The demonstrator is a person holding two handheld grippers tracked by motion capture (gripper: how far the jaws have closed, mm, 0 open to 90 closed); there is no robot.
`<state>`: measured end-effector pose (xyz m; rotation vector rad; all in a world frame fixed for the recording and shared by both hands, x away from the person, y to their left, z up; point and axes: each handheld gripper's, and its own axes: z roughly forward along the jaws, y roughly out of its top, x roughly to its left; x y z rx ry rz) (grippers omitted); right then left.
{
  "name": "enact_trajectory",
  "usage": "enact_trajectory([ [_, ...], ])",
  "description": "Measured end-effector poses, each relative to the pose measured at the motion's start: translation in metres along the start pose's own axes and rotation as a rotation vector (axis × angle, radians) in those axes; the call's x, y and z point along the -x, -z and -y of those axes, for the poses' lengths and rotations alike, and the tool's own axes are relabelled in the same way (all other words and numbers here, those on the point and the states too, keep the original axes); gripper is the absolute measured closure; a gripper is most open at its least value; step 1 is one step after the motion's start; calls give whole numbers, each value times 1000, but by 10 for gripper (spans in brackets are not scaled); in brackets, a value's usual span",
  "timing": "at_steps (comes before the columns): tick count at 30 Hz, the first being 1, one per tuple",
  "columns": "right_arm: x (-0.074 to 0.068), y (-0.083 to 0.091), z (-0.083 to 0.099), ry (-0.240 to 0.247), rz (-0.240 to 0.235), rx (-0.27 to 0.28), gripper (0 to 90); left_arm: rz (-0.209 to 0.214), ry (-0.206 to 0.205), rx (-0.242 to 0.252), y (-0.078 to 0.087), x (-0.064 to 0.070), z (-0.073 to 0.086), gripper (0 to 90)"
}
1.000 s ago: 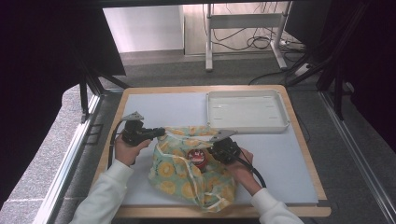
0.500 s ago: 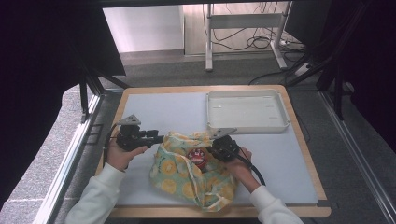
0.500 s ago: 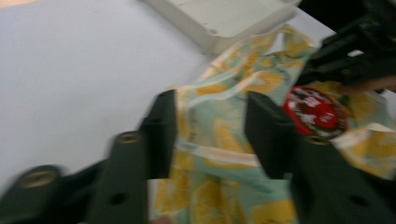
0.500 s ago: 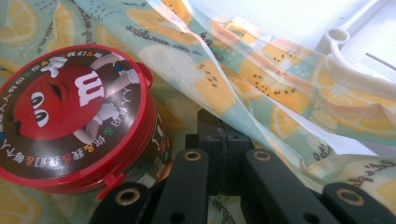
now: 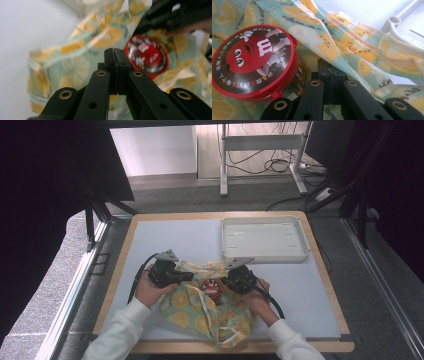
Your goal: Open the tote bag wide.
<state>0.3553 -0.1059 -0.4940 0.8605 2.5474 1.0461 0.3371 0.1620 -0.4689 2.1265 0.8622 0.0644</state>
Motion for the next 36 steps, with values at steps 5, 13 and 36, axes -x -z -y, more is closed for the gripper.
enact_trajectory([
  [5, 0, -1, 1, 4, 0, -7, 890, 17, 7, -40, -3, 1, 9, 900],
  [13, 3, -1, 2, -6, 6, -9, 890, 44, -28, -102, -6, 12, 24, 900],
  [36, 26, -23, 19, -57, 53, -68, 891, -29, -61, -226, -23, 16, 64, 900],
])
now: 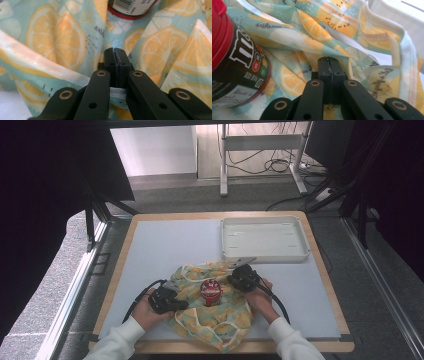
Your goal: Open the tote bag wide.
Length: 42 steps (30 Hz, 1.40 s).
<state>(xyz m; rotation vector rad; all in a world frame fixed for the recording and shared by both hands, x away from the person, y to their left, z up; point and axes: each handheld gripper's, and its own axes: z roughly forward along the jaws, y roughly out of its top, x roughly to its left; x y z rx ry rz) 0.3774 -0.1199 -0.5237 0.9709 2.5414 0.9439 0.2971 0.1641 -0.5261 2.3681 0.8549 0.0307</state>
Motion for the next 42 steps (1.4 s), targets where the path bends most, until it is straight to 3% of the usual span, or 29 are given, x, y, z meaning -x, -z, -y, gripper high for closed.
enact_trajectory([
  [4, -4, 9, 0, 13, -2, 23, 891, -7, 1, 16, 3, 0, 0, 900],
  [6, -5, 15, -1, 19, -6, 37, 891, -10, -2, 47, 10, 5, -4, 900],
  [8, -8, 28, -1, 25, -17, 63, 890, -8, -14, 89, 19, 12, -8, 900],
  [9, -14, 44, 1, 31, -32, 90, 891, -2, -26, 112, 24, 16, -11, 900],
  [10, -14, 44, 1, 31, -32, 90, 891, -1, -34, 121, 27, 19, -12, 900],
  [13, -24, 60, 8, 35, -76, 108, 890, 7, -52, 138, 30, 29, -14, 900],
  [14, -34, 68, 13, 47, -109, 102, 890, 15, -55, 134, 29, 31, -15, 900],
  [15, -34, 68, 13, 47, -109, 102, 890, 16, -61, 123, 26, 32, -15, 900],
  [17, -50, 67, 24, 69, -161, 63, 890, 20, -61, 101, 20, 32, -14, 900],
  [26, -61, 53, 52, 91, -203, -47, 890, 4, -26, 43, 5, 19, -2, 900],
  [32, -59, 57, 62, 77, -217, -55, 891, -32, -13, 16, 0, 8, 3, 900],
  [42, -57, 56, 60, 87, -210, -53, 890, -18, -3, 34, 1, 7, 3, 900],
])
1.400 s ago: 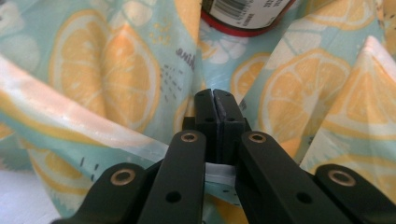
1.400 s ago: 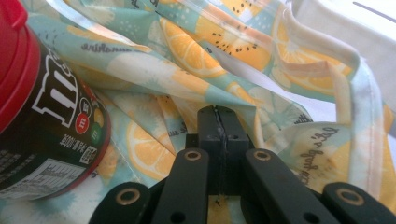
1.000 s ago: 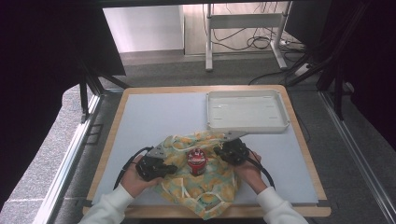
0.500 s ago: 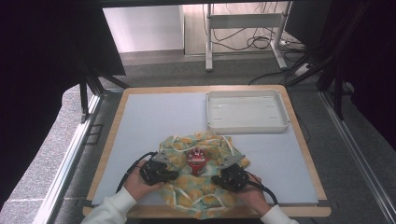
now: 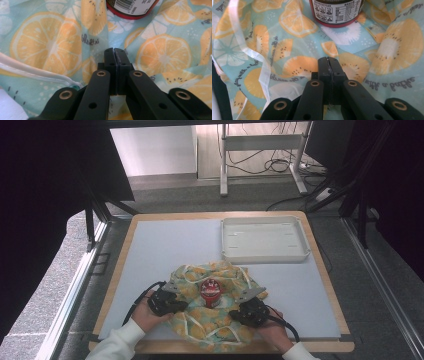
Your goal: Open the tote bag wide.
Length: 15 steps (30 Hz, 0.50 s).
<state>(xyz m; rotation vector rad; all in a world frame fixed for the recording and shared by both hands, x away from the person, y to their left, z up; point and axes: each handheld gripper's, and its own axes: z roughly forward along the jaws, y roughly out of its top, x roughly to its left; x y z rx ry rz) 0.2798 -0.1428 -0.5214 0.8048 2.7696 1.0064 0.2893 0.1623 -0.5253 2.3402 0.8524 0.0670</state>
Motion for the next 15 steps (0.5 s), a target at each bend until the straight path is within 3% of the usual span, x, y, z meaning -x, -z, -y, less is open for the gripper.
enact_trajectory([
  [4, -1, 4, -4, 14, 8, 30, 890, 19, 16, 73, 12, 5, -2, 900],
  [9, 3, 14, -10, 15, 20, 89, 890, -11, 4, 173, 34, 9, -1, 898],
  [15, 6, 30, -10, 13, 45, 146, 890, -56, 39, 255, 54, 1, 8, 900],
])
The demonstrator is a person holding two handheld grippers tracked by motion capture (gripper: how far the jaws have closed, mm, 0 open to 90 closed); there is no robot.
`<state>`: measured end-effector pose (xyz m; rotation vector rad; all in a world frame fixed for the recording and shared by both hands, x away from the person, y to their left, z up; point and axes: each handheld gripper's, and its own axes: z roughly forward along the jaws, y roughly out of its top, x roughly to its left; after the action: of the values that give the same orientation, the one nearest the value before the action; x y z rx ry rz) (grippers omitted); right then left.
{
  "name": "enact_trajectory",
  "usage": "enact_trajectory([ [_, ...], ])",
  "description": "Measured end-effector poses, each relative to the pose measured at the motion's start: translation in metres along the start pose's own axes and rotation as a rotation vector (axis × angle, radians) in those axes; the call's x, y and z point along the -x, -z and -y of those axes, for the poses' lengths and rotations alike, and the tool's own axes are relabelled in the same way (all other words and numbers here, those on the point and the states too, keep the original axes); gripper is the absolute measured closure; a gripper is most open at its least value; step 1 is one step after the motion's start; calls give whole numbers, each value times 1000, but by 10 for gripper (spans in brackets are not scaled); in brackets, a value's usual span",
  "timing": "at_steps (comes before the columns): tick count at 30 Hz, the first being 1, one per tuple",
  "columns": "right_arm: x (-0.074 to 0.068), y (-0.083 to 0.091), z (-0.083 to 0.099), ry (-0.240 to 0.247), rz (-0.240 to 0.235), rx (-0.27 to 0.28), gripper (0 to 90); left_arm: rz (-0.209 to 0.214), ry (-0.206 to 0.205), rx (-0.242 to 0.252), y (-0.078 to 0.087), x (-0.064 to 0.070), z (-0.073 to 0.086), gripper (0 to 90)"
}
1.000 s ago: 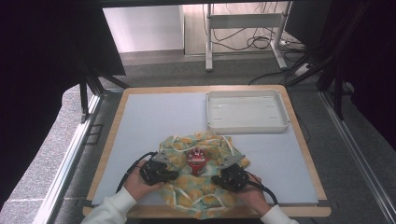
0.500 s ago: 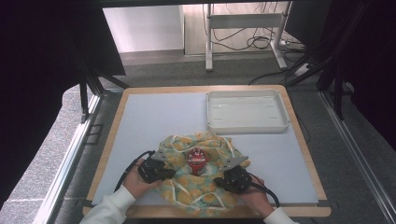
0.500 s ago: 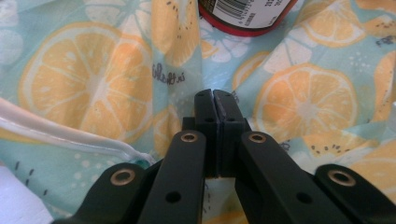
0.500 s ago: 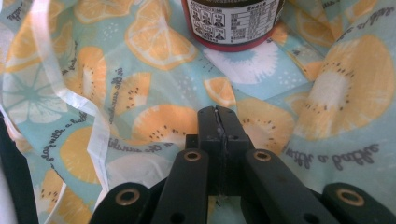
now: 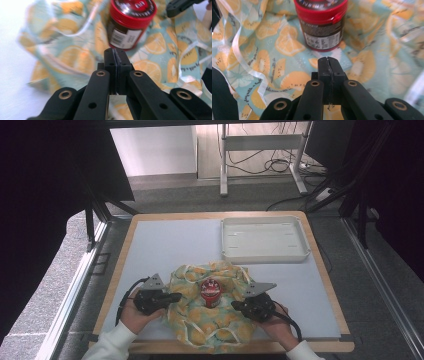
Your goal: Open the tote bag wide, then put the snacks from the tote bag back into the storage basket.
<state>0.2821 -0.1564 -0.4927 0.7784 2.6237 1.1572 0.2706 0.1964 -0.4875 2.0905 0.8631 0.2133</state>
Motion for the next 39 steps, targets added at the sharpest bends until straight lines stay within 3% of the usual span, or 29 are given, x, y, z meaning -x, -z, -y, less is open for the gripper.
enact_trajectory([
  [7, 8, 11, 0, -4, 31, 45, 871, -48, 32, 22, 8, -11, 10, 865],
  [12, 13, 14, 1, -18, 47, 60, 845, -93, 45, 31, 6, -14, 13, 691],
  [16, 12, 16, 1, -11, 67, 72, 704, -118, 54, 45, 6, -15, 13, 535],
  [21, 12, 17, 1, -13, 103, 74, 530, -114, 69, 47, 6, -18, 14, 425],
  [31, 11, 17, -3, -7, 108, 92, 407, -125, 82, 45, 7, -19, 16, 356],
  [39, 4, 6, -17, 5, 83, 63, 353, -131, 84, 36, 3, -19, 14, 337],
])
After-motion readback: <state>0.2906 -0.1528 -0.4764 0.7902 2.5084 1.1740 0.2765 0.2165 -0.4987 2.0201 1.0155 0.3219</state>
